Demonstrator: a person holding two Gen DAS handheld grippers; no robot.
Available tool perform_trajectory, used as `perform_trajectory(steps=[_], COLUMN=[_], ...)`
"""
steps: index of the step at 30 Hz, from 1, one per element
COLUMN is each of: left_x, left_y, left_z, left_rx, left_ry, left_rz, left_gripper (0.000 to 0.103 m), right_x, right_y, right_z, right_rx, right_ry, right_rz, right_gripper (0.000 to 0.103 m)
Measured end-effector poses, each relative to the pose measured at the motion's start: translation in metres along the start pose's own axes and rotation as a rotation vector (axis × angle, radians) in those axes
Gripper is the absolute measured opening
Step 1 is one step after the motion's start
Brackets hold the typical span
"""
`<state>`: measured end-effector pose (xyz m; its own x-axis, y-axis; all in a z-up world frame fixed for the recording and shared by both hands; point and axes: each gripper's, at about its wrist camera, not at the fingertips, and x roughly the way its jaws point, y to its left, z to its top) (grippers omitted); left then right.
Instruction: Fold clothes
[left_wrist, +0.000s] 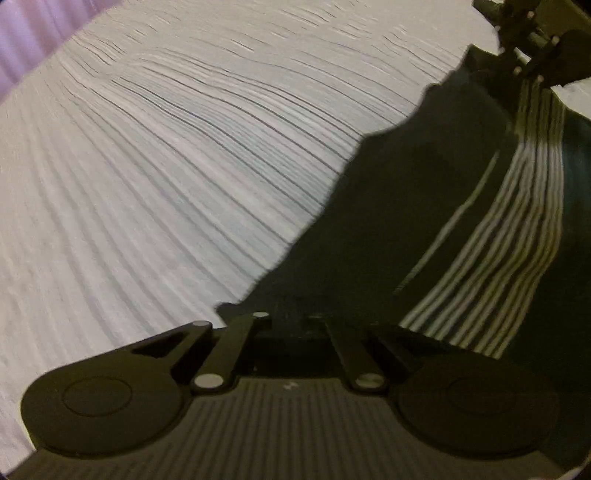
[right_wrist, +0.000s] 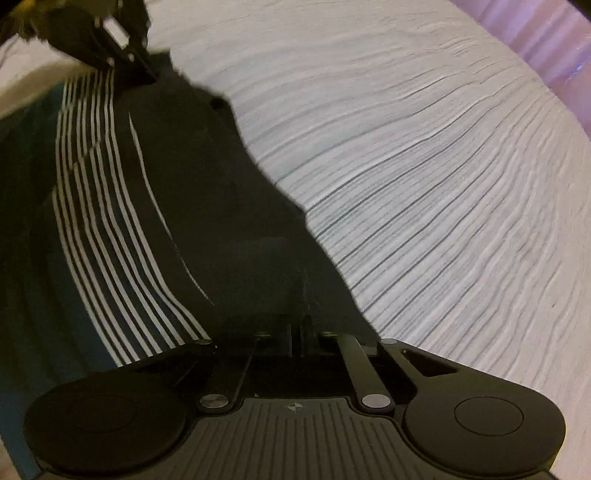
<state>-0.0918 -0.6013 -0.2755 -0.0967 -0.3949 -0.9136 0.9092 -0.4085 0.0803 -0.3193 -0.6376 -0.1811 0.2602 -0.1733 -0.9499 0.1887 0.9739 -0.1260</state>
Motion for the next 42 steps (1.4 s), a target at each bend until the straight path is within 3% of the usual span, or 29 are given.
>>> perform_trajectory(steps=[3,5,9,11,12,13,15,16,17,18,20,21,28,30,32,39,42], left_x=[-0.017,-0.019,-0.018,-0.015,-0.013,-0.011,-0.009,-0.009,-0.007,-0.004,0.002,0.004,-0.011,-0.022,-0.035,-0.101,-0.126], left_y=[0.02,0.031,0.03,0.024,0.021,0.017,0.013,0.011,0.01,0.008,0.008,0.009,0.021,0.029,0.029,-0.026,-0.065], left_z=[-0.005,-0.007,-0.008,-0.007,-0.006,-0.005,-0.006,-0.009,-0.011,-0.015,-0.019,-0.02,-0.031,-0.038,-0.045,-0.072,-0.088], left_rx=[-0.102,-0.146,-0.131,-0.141,-0.146,-0.151,-0.16,-0.159,-0.155,-0.152,-0.151,-0.158,-0.269,-0.31,-0.307,-0.155,-0.093], left_ry=[-0.058,-0.052,-0.038,-0.035,-0.034,-0.032,-0.029,-0.023,-0.011,0.003,0.023,0.027,0.01,0.008,0.017,-0.013,-0.019], left_rz=[0.064,0.085,0.055,0.037,0.027,0.018,0.008,0.008,0.015,0.027,0.055,0.067,0.115,0.132,0.162,0.118,0.081], left_gripper=[0.0,0.0,0.0,0.0,0.006,0.025,0.042,0.042,0.042,0.042,0.042,0.036,0.035,0.035,0.029,0.029,0.029], right_x=[-0.017,-0.013,-0.006,0.001,0.01,0.014,0.017,0.014,0.009,0.003,-0.01,-0.017,-0.055,-0.06,-0.063,-0.08,-0.109], right_y=[-0.014,-0.021,-0.021,-0.021,-0.021,-0.023,-0.026,-0.027,-0.025,-0.023,-0.018,-0.016,0.035,0.052,0.063,0.082,0.095], right_z=[0.001,0.002,0.004,0.001,-0.002,-0.005,-0.007,-0.007,-0.006,-0.005,-0.005,-0.005,-0.031,-0.052,-0.075,-0.166,-0.168], right_rx=[0.084,0.141,0.181,0.202,0.202,0.215,0.247,0.266,0.267,0.261,0.282,0.3,0.559,0.634,0.704,0.891,0.9], right_ry=[-0.072,-0.083,-0.102,-0.072,-0.027,-0.01,-0.003,-0.015,-0.029,-0.05,-0.099,-0.126,-0.196,-0.185,-0.148,-0.017,-0.075], right_rz=[-0.022,-0.017,-0.049,-0.071,-0.072,-0.068,-0.069,-0.074,-0.089,-0.111,-0.139,-0.139,0.007,0.051,0.062,-0.051,-0.088], right_gripper=[0.002,0.002,0.002,0.002,0.002,0.002,0.003,0.003,0.013,0.038,0.061,0.062,0.061,0.061,0.061,0.062,0.062])
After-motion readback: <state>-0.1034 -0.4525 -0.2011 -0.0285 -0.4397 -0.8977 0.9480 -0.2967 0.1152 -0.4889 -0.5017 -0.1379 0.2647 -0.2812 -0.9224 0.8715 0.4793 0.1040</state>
